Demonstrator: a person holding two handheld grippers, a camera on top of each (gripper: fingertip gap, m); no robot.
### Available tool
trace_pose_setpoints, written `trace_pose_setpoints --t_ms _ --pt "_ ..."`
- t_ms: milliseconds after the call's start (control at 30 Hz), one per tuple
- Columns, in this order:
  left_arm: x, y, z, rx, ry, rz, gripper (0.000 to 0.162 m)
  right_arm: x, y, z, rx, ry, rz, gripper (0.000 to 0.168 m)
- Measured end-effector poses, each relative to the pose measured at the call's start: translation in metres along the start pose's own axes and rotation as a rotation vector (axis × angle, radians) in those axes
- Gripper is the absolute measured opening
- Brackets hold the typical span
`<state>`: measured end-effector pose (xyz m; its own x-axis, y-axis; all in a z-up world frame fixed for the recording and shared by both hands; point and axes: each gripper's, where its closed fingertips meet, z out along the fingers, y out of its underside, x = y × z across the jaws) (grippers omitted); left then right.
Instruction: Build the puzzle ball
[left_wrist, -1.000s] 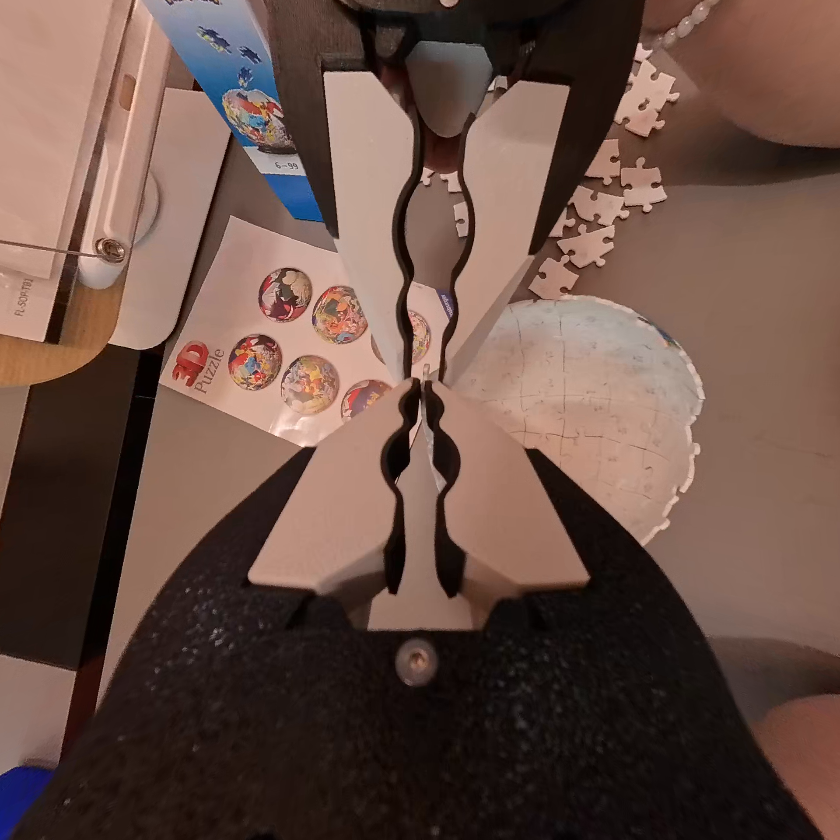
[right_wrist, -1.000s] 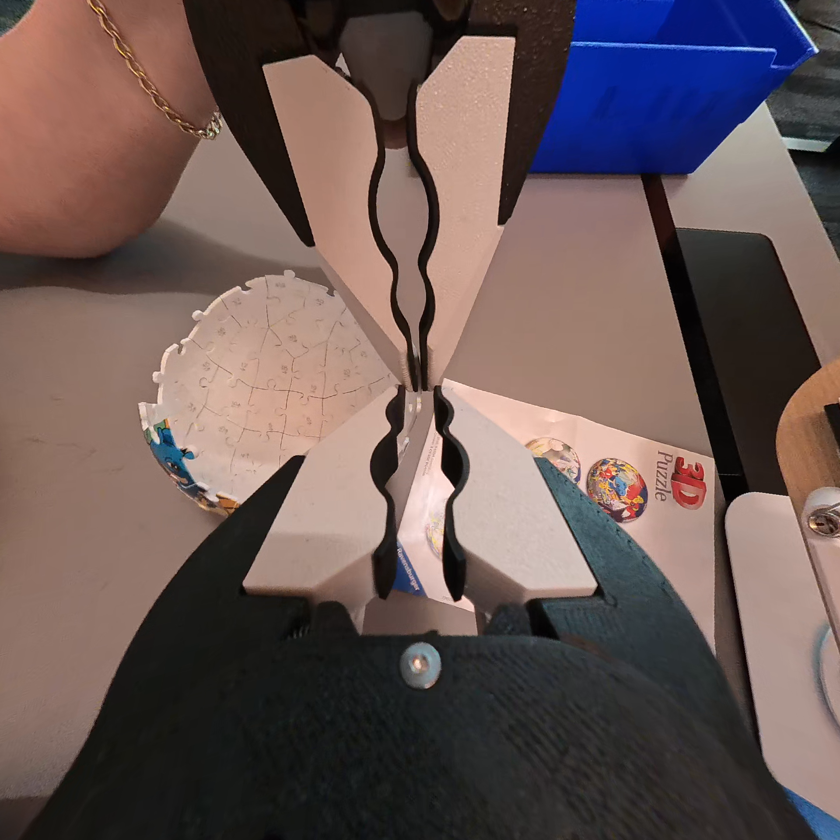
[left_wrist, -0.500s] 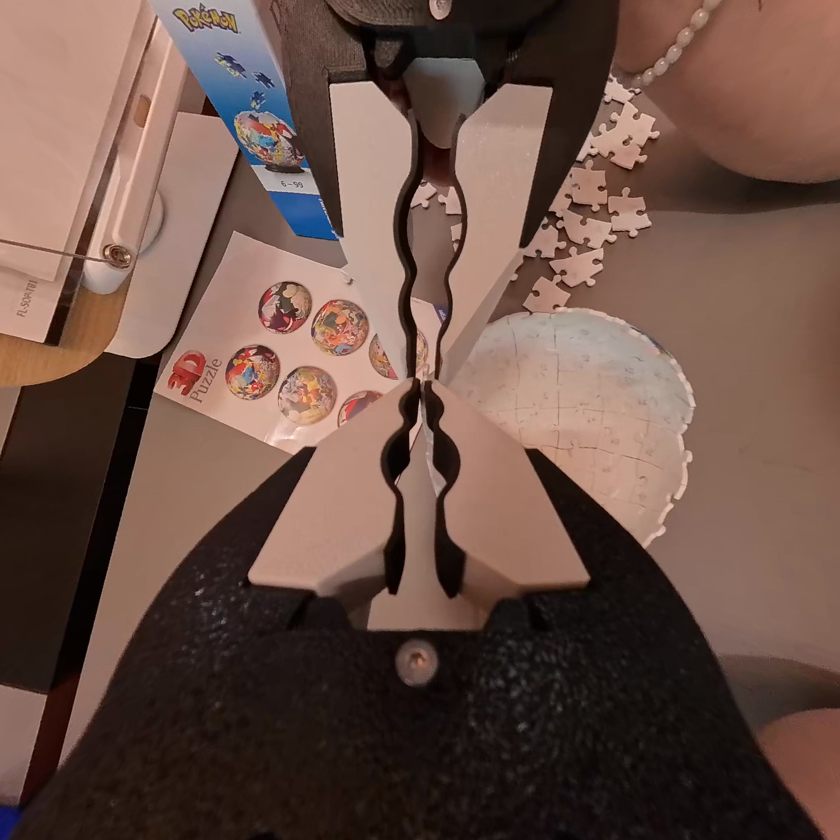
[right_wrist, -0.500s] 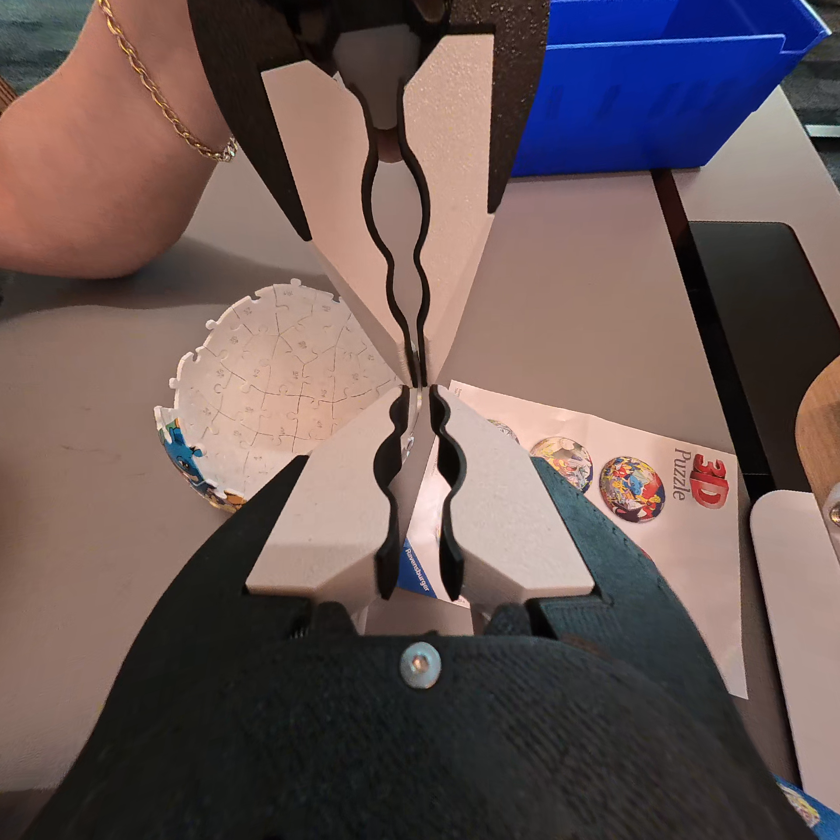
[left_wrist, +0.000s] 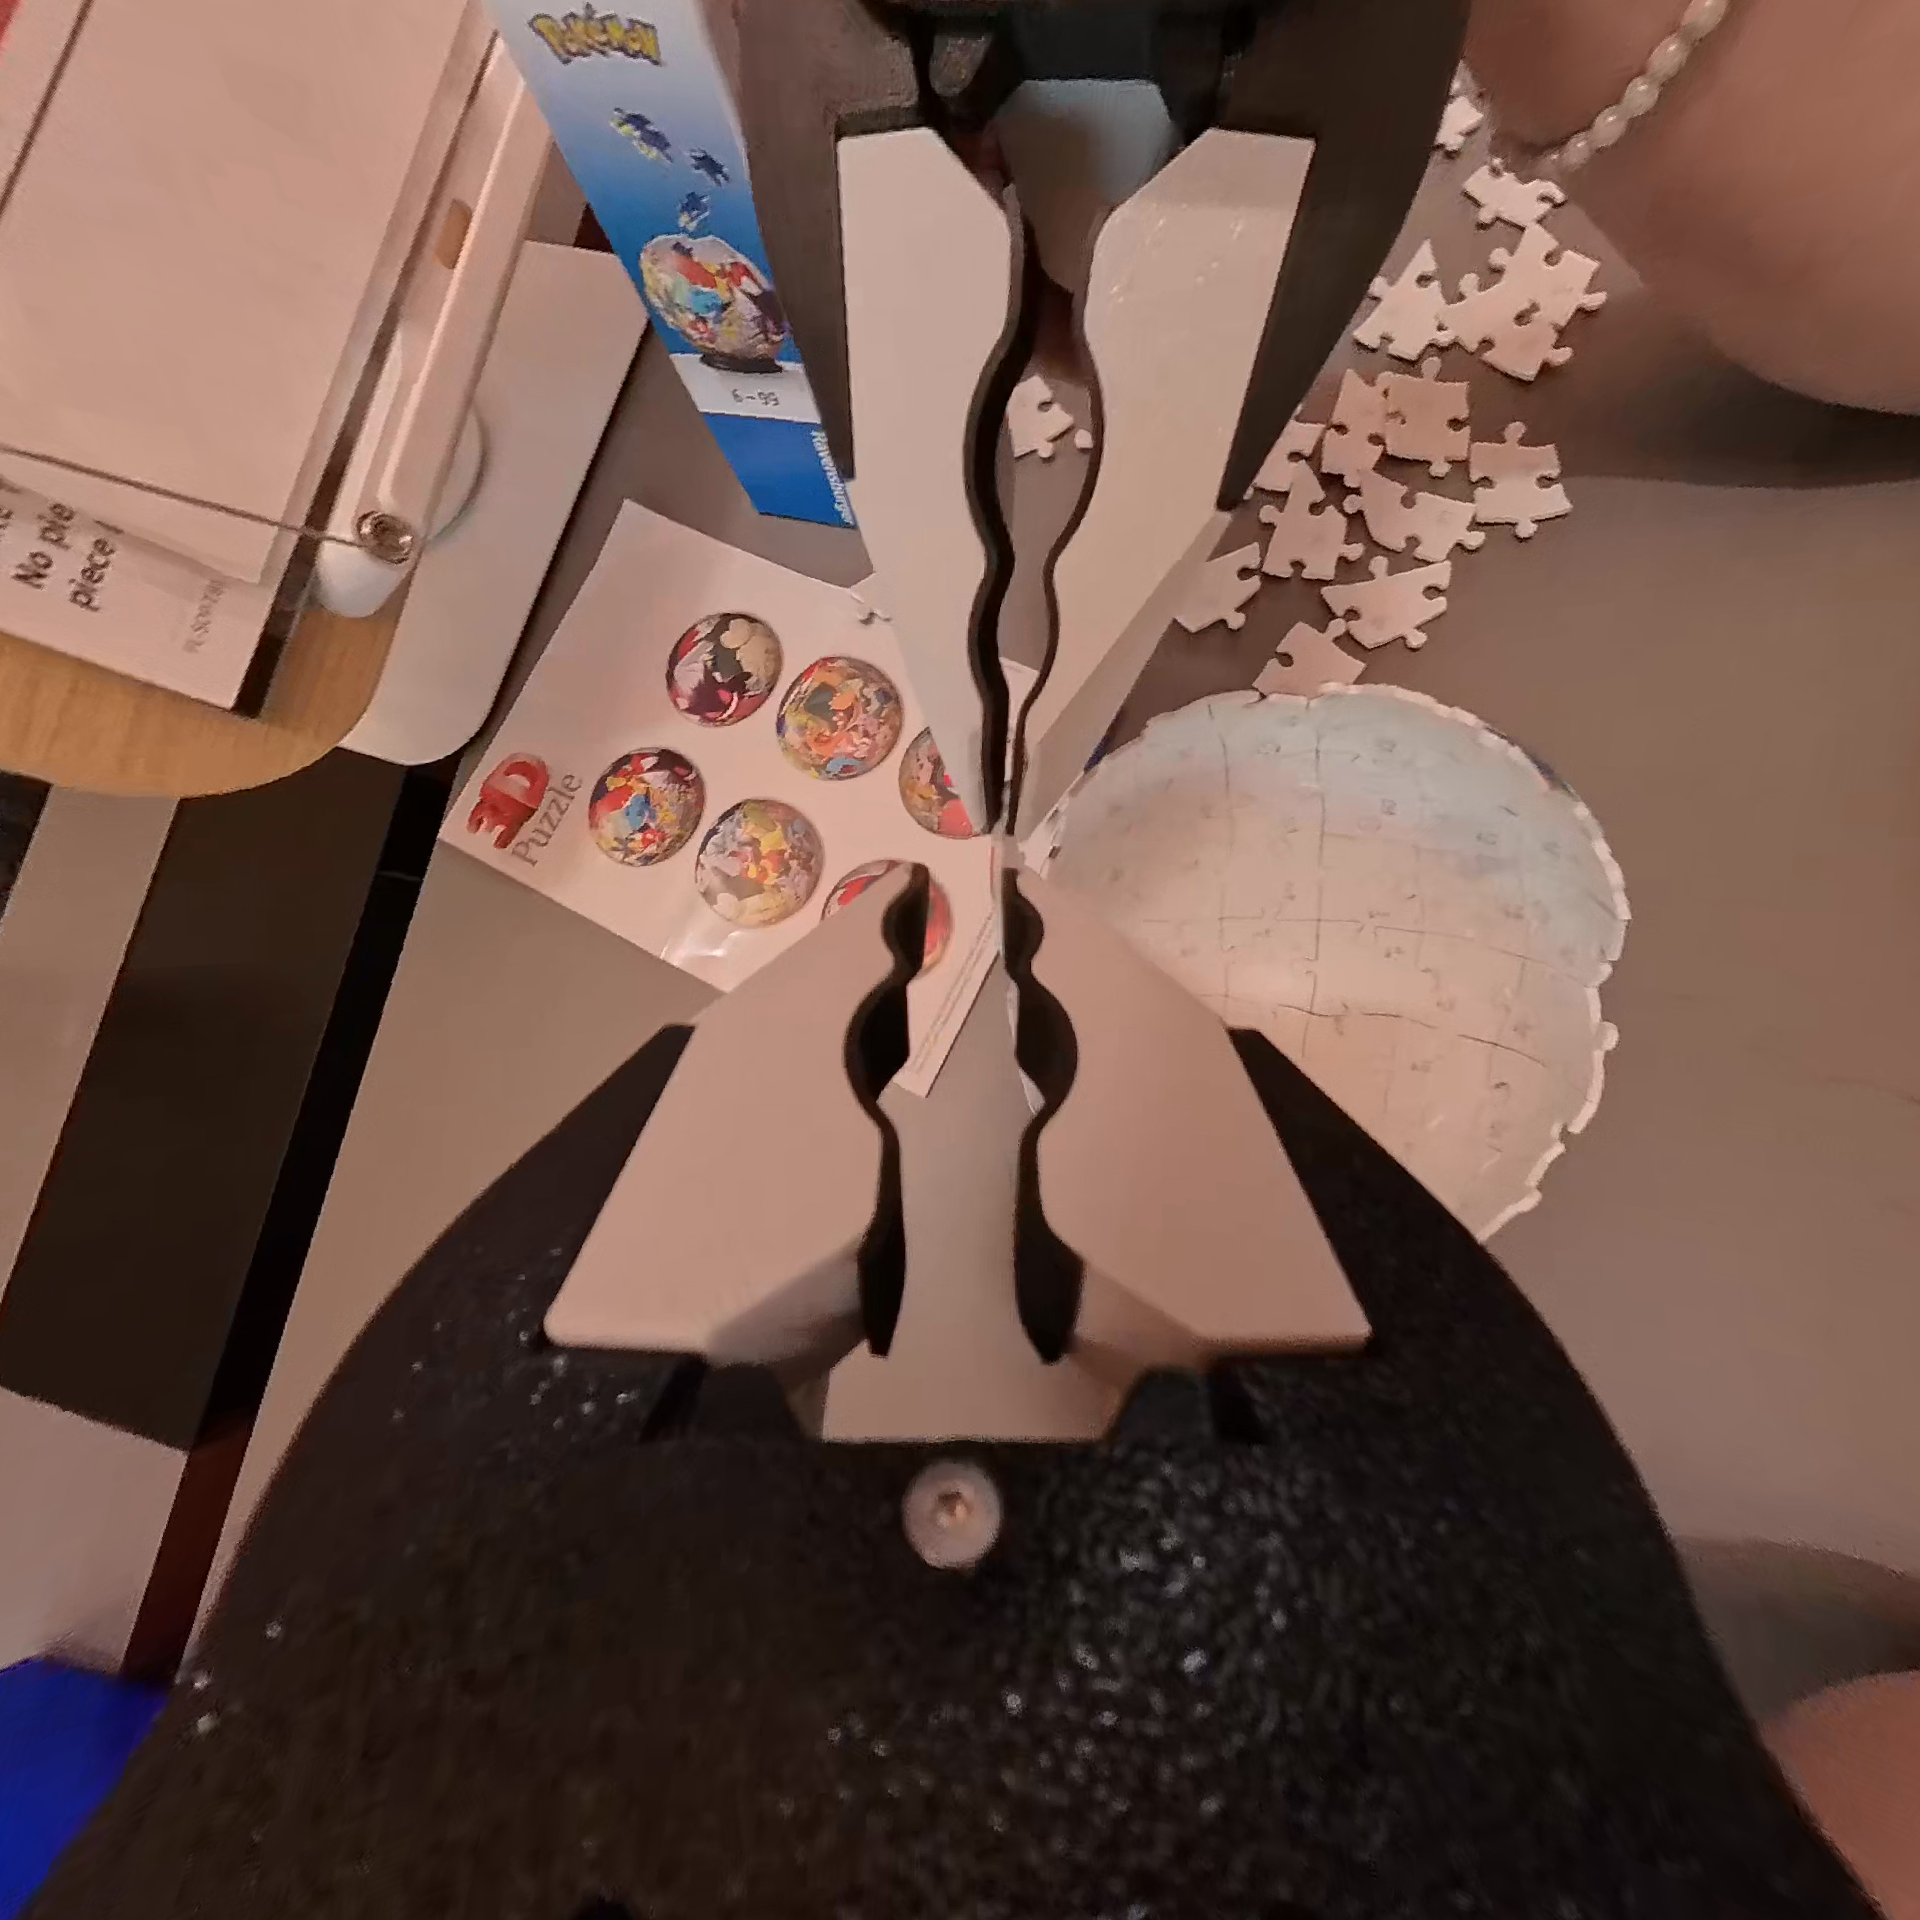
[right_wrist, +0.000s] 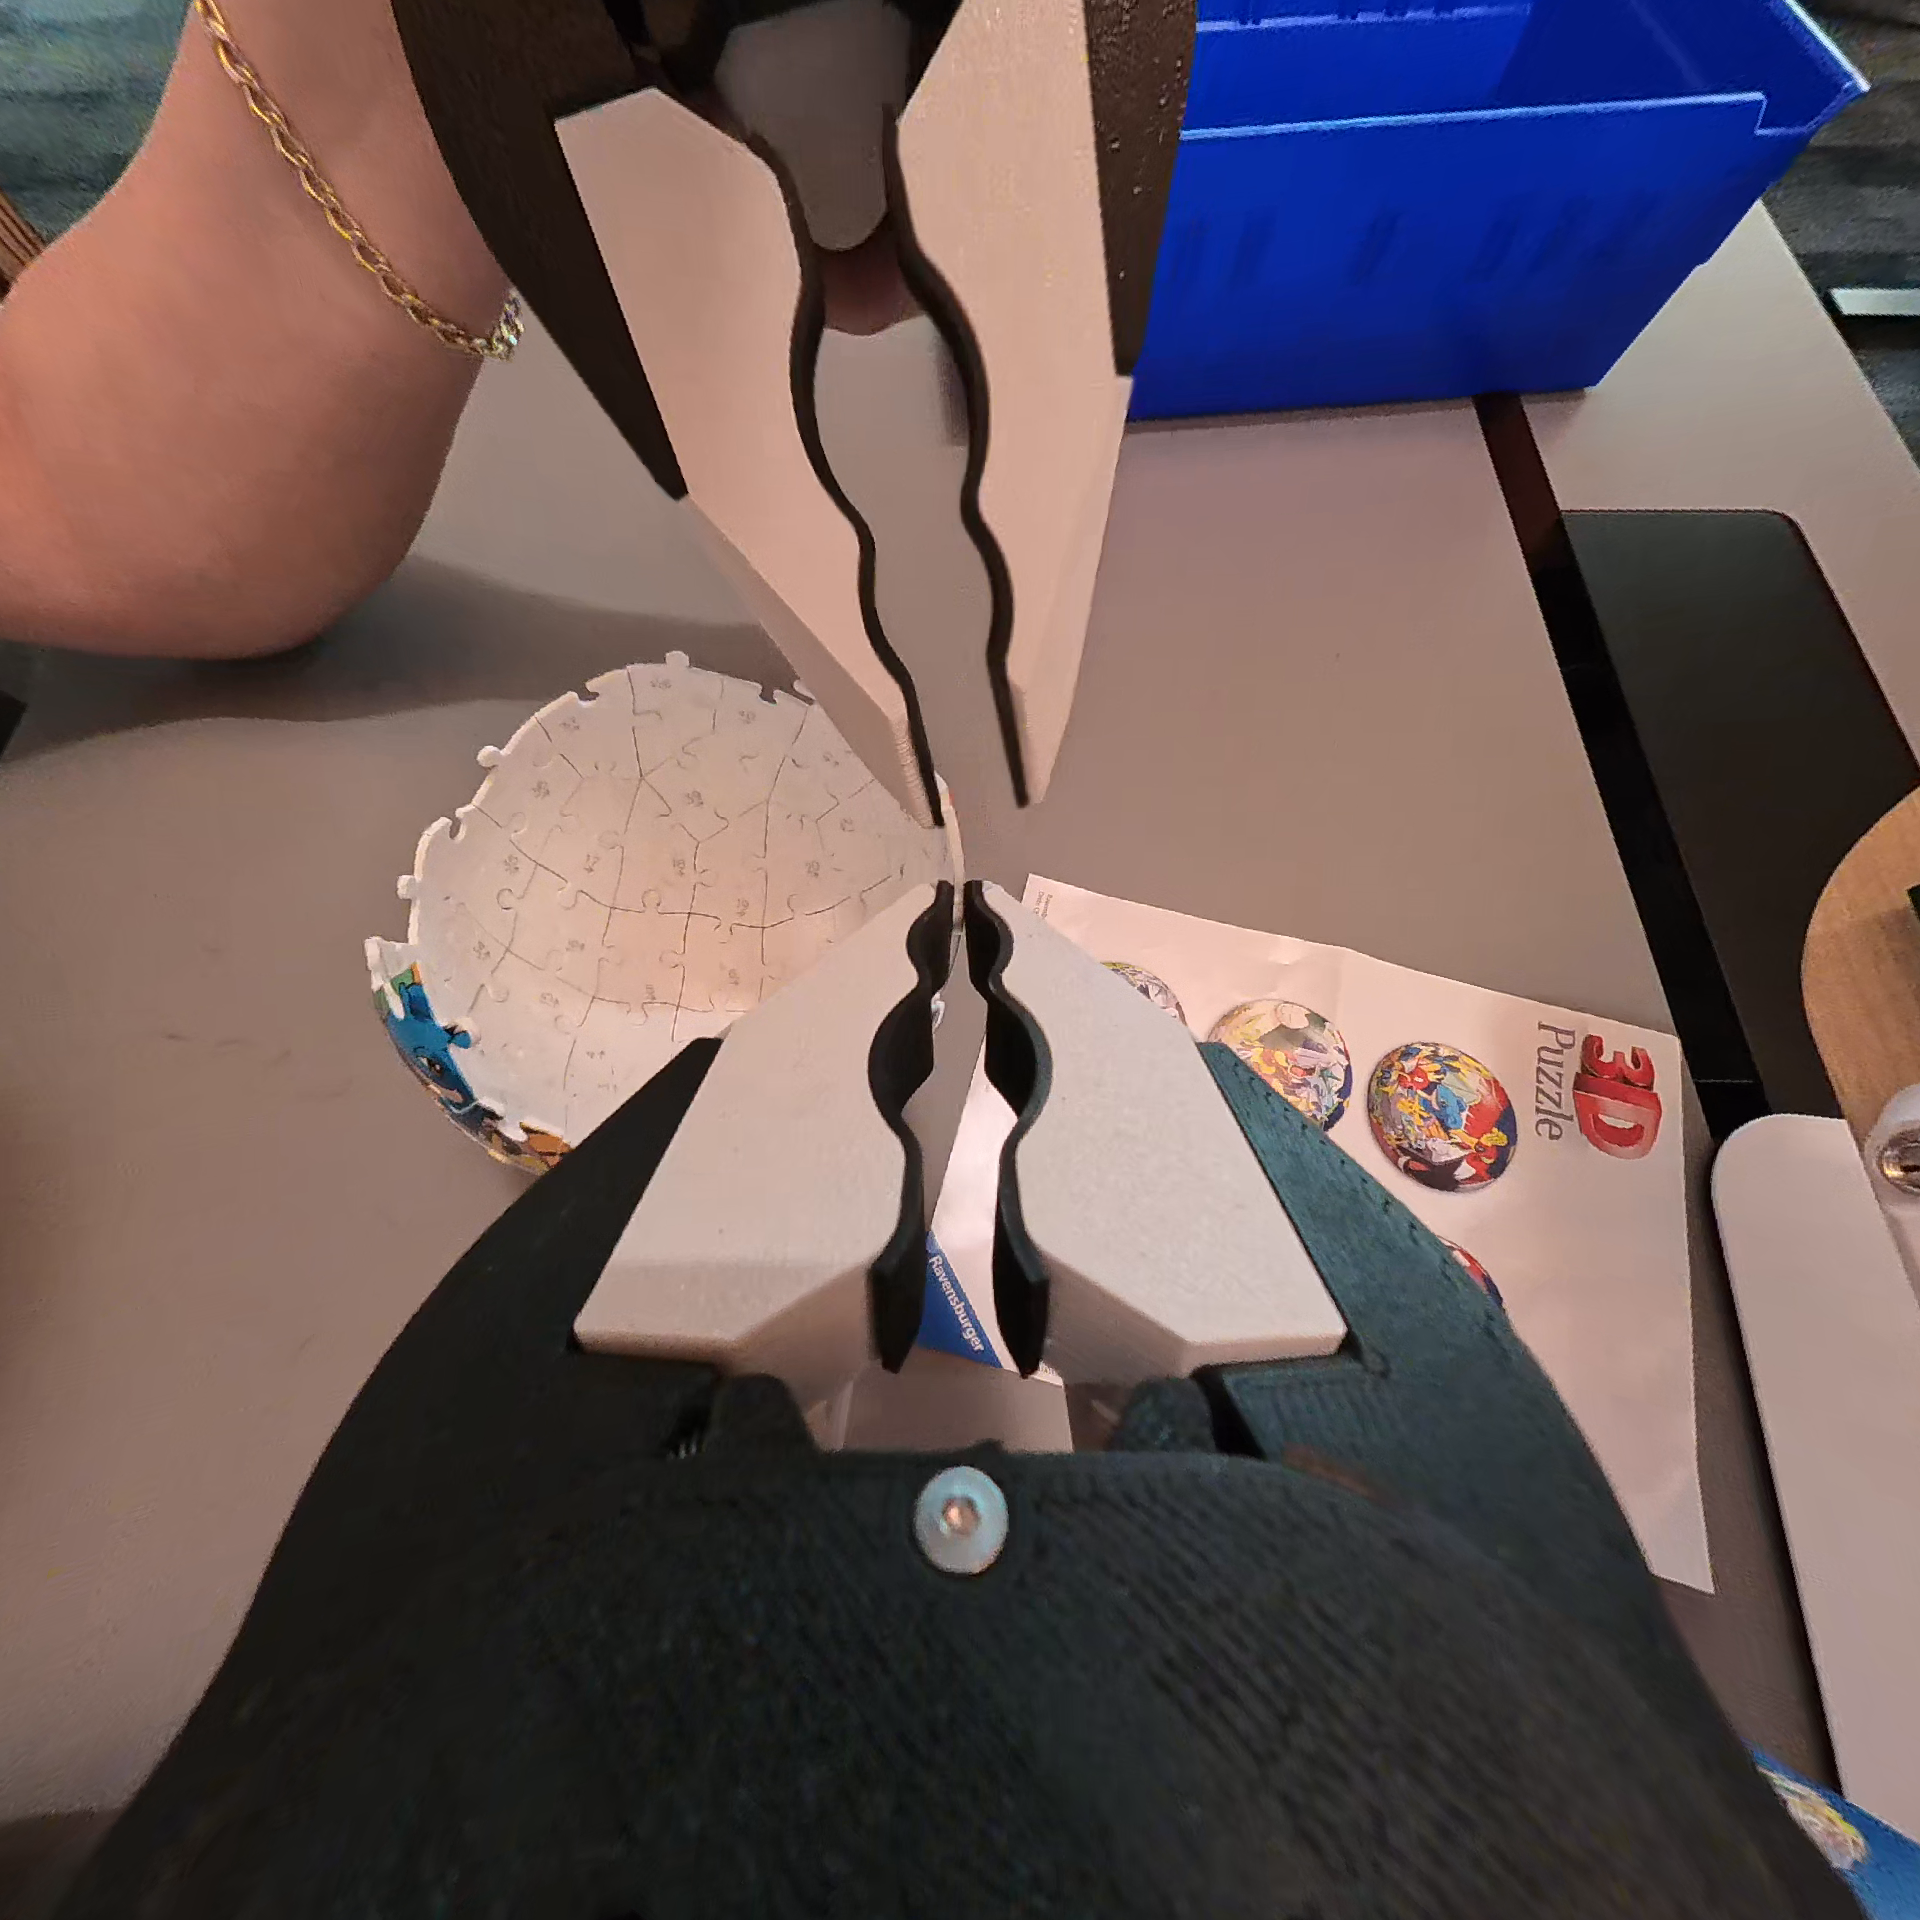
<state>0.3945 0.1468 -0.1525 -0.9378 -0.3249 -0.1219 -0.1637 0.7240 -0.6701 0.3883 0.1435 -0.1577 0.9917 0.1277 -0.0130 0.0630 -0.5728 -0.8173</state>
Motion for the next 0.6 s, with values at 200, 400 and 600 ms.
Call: trace_pose_setpoints --t_ms 200,400,600 --pt "0.005 0.006 -0.001 -0.053 0.005 -0.059 0.008 -0.003 0.001 0.002 -0.013 -0.013 -0.004 0.000" --pt "0.008 0.010 0.000 -0.083 0.016 -0.088 0.006 -0.003 0.001 0.001 -0.012 -0.018 0.002 0.000" --pt "0.012 0.013 0.002 -0.090 0.048 -0.076 0.000 -0.006 0.002 0.005 -0.025 -0.032 -0.005 0.000"
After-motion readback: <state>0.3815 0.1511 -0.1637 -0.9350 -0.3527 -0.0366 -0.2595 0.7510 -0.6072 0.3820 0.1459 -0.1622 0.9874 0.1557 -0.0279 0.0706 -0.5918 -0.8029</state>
